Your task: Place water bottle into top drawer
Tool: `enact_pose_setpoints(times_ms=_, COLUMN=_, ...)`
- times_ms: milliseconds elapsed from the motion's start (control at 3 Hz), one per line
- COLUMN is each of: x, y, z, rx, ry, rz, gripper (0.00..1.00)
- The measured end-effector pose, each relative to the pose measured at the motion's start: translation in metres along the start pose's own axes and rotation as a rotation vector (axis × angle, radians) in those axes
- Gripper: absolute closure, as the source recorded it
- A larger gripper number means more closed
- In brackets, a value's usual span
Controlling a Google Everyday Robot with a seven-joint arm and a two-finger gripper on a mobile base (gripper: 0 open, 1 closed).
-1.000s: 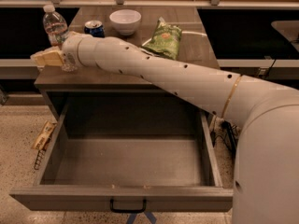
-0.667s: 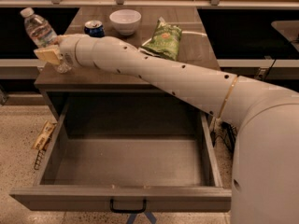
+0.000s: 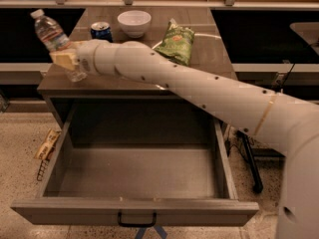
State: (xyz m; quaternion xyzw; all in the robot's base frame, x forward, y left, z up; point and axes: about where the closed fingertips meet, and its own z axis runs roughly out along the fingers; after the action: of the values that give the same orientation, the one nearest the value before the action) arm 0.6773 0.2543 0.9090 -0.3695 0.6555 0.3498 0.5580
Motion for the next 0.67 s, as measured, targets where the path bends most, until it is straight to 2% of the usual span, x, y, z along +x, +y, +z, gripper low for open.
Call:
enact_pose_setpoints(times_ms=333, x=-0.004, y=-0.007, z=-0.062, rx=0.038, ry=-0.008, rz=0.066, gripper=1.00)
enact_pose_setpoints(times_ms=667, x=0.010, y=-0.007, z=-0.137, rx=0.099, ry=0.028, rz=0.138, gripper=1.00)
